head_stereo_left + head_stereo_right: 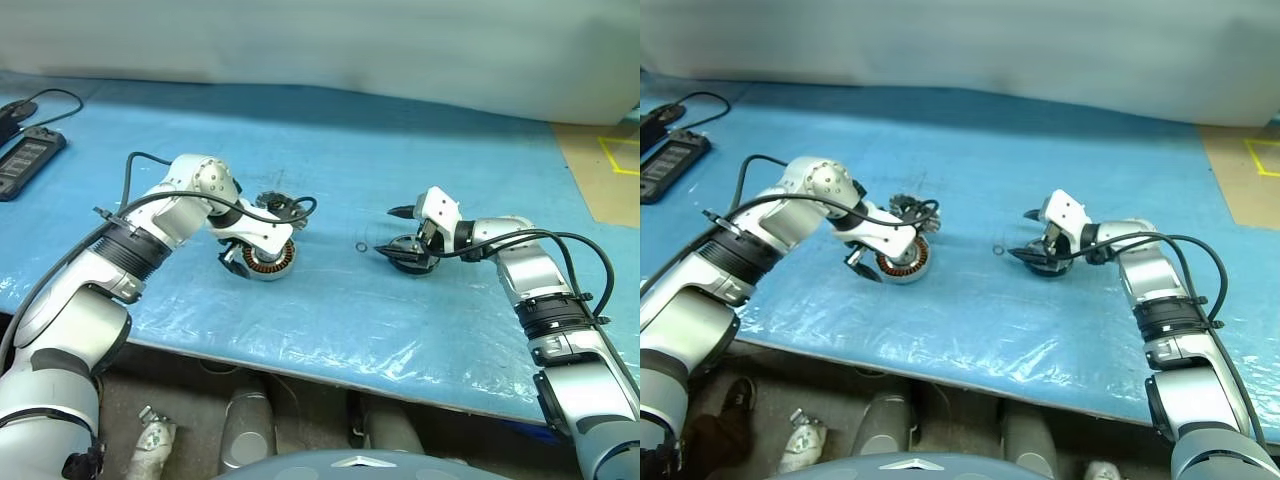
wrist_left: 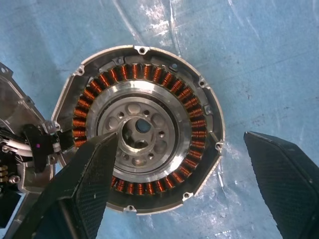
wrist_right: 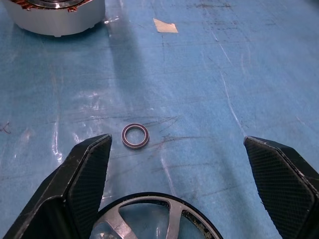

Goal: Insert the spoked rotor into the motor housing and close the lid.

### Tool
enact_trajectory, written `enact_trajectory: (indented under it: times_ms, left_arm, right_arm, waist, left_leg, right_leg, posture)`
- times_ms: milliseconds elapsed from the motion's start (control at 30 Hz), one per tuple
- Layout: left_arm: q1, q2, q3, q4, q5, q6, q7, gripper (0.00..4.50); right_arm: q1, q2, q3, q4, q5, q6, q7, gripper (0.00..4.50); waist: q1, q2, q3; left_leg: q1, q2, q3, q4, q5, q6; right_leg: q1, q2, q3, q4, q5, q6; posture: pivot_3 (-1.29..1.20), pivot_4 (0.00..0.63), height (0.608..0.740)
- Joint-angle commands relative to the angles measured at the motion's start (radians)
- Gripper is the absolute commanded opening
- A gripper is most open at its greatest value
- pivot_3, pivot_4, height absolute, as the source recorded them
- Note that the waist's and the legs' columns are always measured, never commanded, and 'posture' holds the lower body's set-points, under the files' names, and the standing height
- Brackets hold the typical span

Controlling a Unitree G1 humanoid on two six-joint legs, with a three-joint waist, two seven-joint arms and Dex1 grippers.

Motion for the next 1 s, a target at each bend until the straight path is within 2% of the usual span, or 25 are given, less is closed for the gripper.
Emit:
enact_trajectory:
  times_ms: [33, 267, 667, 767, 867, 1000]
  left_arm:
    - [0.01, 0.027, 0.031, -0.041, 0.002, -0.011, -0.016, 4.26]
    - [0.031, 0.048, 0.023, -0.074, -0.006, -0.008, -0.018, 4.26]
    - [0.062, -0.003, -0.009, 0.023, 0.069, -0.084, 0.03, 4.26]
    - [0.046, -0.012, -0.007, 0.058, 0.093, -0.104, 0.044, 3.69]
    - [0.038, -0.016, -0.006, 0.079, 0.108, -0.114, 0.051, 2.78]
    - [0.042, -0.019, -0.007, 0.082, 0.115, -0.126, 0.043, 2.78]
  right_arm:
    - [-0.02, 0.002, -0.002, 0.001, -0.003, -0.018, 0.001, 4.5]
    - [-0.022, 0.01, -0.003, 0.011, -0.01, -0.023, 0.0, 4.5]
    - [-0.017, 0.014, -0.01, -0.006, -0.008, -0.014, -0.008, 4.5]
    - [-0.014, 0.015, -0.012, -0.011, -0.007, -0.013, -0.014, 4.5]
    - [-0.013, 0.018, -0.013, -0.015, -0.005, -0.013, -0.021, 4.5]
    - [-0.014, 0.021, -0.016, -0.012, -0.005, -0.016, -0.036, 4.5]
  waist:
    - [0.0, 0.0, 0.0]
    - [0.0, 0.0, 0.0]
    - [-0.001, 0.0, 0.0]
    - [-0.002, 0.0, 0.0]
    - [-0.004, 0.0, 0.0]
    - [-0.005, 0.0, 0.0]
  left_leg:
    - [0.0, 0.0, 0.0, 0.0, 0.0, 0.0]
    - [0.0, 0.0, 0.0, 0.0, 0.0, 0.0]
    - [0.0, 0.0, 0.0, 0.0, 0.0, 0.0]
    - [0.001, 0.0, 0.0, 0.0, 0.0, 0.0]
    - [0.001, 0.0, 0.0, 0.0, 0.0, 0.0]
    - [0.001, 0.0, 0.0, 0.0, 0.0, 0.0]
  right_leg:
    - [0.0, 0.0, 0.0, 0.0, 0.0, 0.0]
    - [0.0, 0.0, 0.0, 0.0, 0.0, 0.0]
    - [0.0, 0.0, 0.0, 0.0, 0.0, 0.0]
    - [0.0, 0.0, 0.0, 0.0, 0.0, 0.0]
    - [0.0, 0.0, 0.0, 0.0, 0.0, 0.0]
    - [0.0, 0.0, 0.0, 0.0, 0.0, 0.0]
  posture:
    - [0.0, 0.15, 0.74]
    - [0.0, 0.15, 0.74]
    - [0.0, 0.15, 0.74]
    - [0.0, 0.15, 0.74]
    - [0.0, 0.15, 0.74]
    - [0.0, 0.15, 0.74]
